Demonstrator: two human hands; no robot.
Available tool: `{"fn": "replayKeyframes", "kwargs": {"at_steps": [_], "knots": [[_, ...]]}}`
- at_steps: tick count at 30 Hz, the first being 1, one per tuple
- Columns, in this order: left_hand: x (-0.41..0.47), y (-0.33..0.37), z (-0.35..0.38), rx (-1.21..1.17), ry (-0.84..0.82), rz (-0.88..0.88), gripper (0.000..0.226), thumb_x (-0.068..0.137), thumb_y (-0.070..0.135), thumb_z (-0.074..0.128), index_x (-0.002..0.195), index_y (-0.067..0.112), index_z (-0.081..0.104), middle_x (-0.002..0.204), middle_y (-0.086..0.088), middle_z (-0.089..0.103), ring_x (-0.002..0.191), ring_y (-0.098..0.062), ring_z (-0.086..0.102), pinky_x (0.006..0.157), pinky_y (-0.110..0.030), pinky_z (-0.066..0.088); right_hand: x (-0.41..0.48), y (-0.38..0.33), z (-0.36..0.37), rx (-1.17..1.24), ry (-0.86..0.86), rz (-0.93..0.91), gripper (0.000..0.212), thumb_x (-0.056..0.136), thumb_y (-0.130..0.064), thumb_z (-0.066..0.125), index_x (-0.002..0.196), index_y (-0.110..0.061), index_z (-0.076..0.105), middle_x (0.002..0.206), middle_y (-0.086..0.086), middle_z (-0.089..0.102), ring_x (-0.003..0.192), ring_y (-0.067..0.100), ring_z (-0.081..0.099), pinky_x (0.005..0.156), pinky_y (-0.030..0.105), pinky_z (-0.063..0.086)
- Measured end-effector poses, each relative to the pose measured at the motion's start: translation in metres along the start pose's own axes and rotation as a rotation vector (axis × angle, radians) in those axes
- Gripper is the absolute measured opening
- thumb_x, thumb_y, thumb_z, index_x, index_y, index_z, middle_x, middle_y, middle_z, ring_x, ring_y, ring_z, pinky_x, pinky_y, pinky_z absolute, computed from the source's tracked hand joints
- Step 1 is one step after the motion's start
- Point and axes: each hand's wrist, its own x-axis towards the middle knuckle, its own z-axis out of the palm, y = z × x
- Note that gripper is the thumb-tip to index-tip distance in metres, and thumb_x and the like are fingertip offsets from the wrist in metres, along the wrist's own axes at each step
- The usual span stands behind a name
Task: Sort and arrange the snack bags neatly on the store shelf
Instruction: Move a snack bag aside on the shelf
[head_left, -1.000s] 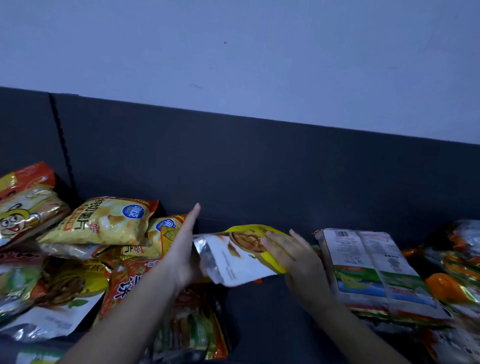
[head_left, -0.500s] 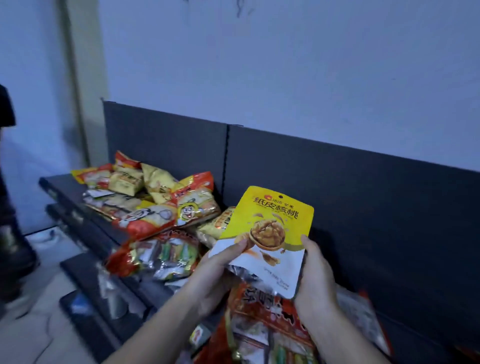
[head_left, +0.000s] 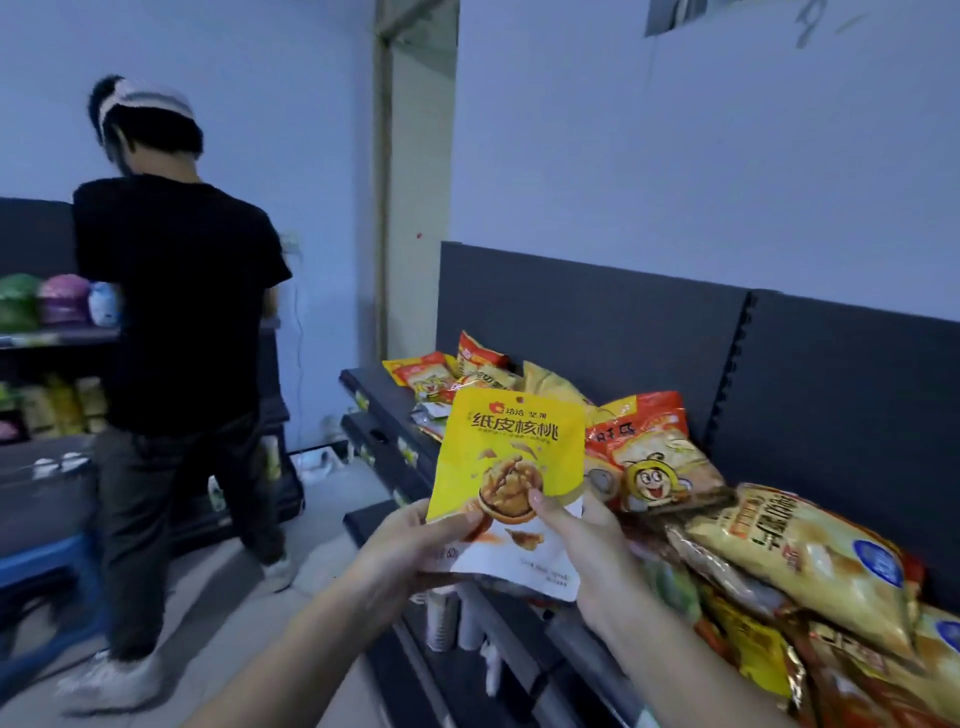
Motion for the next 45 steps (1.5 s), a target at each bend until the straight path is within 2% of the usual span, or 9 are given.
{"fn": "replayKeyframes", "kwargs": {"at_steps": [2,6,10,15,23,27,33,41,45], "knots": [[0.01,0.002,-0.026,0.014,0.023,-0.025,0.054,0.063,0.021,0.085,0.107,-0.003,0.064,0.099,-0.022,0.071,0.076,-0.028,0.066,0.061,-0.031,0.056,0.013,0.007,0.024,-0.02,-0.055,0.033,0.012,0.086,-0.014,0.067,0.096,-0.02,0.063,0.095,-0.007,0.07,0.088,0.01,0.063,0.073,0.028,0.05],[0.038,0.005,-0.058,0.016,0.077,-0.058,0.028,0.077,0.01,0.072,0.102,0.0,0.065,0.087,-0.015,0.073,0.064,-0.021,0.069,0.051,-0.026,0.053,0.047,0.018,0.052,-0.049,-0.141,0.116,0.023,0.085,-0.007,0.067,0.106,-0.012,0.062,0.1,0.007,0.072,0.093,0.025,0.067,0.078,0.036,0.054],[0.083,0.004,-0.082,0.031,0.112,-0.033,0.022,0.08,0.004,0.07,0.101,0.0,0.066,0.088,-0.016,0.073,0.067,-0.021,0.07,0.054,-0.026,0.054,0.1,0.027,0.067,-0.16,-0.201,0.123,0.03,0.081,-0.003,0.07,0.108,-0.008,0.059,0.1,0.006,0.07,0.081,0.015,0.066,0.057,0.021,0.051],[0.162,0.016,-0.112,0.087,0.157,0.009,0.014,0.081,0.003,0.069,0.095,0.003,0.066,0.083,-0.014,0.074,0.064,-0.02,0.069,0.053,-0.024,0.053,0.19,0.037,0.094,-0.24,-0.203,0.073,0.028,0.081,-0.003,0.071,0.1,-0.02,0.058,0.094,-0.004,0.066,0.083,0.008,0.061,0.06,0.017,0.046],[0.285,0.061,-0.173,0.177,0.292,0.114,0.035,0.077,0.008,0.075,0.107,0.003,0.058,0.09,-0.008,0.072,0.066,-0.011,0.068,0.051,-0.016,0.046,0.342,0.027,0.155,-0.381,-0.24,0.118,0.048,0.071,-0.019,0.079,0.112,-0.011,0.056,0.104,0.008,0.066,0.091,0.022,0.063,0.078,0.035,0.055],[0.333,0.063,-0.212,0.256,0.331,0.156,0.041,0.077,-0.001,0.073,0.111,0.001,0.052,0.087,-0.007,0.067,0.057,-0.004,0.065,0.045,-0.012,0.044,0.391,0.047,0.181,-0.383,-0.251,0.151,0.037,0.08,-0.012,0.073,0.111,-0.011,0.052,0.098,0.004,0.064,0.081,0.013,0.06,0.058,0.024,0.045],[0.429,0.071,-0.273,0.383,0.253,0.202,0.043,0.075,0.009,0.076,0.112,0.018,0.056,0.1,-0.007,0.065,0.082,-0.016,0.064,0.058,-0.015,0.048,0.469,0.091,0.235,-0.334,-0.078,0.117,0.056,0.072,-0.008,0.078,0.114,-0.014,0.042,0.111,0.008,0.061,0.098,0.024,0.06,0.086,0.043,0.052],[0.572,0.077,-0.345,0.674,0.043,0.262,0.077,0.061,0.029,0.077,0.125,0.045,0.038,0.112,0.003,0.047,0.108,-0.01,0.045,0.088,-0.019,0.038,0.568,0.125,0.297,-0.312,0.282,0.087,0.062,0.073,-0.003,0.076,0.116,-0.013,0.033,0.096,-0.004,0.048,0.1,0.022,0.05,0.081,0.028,0.039],[0.627,0.063,-0.364,0.586,0.024,0.241,0.069,0.076,-0.002,0.073,0.122,0.032,0.034,0.111,0.019,0.044,0.104,-0.001,0.046,0.073,0.002,0.037,0.605,0.144,0.314,-0.362,0.344,0.155,0.07,0.073,-0.004,0.076,0.127,-0.013,0.032,0.114,0.003,0.058,0.099,0.02,0.054,0.078,0.026,0.041]]}}
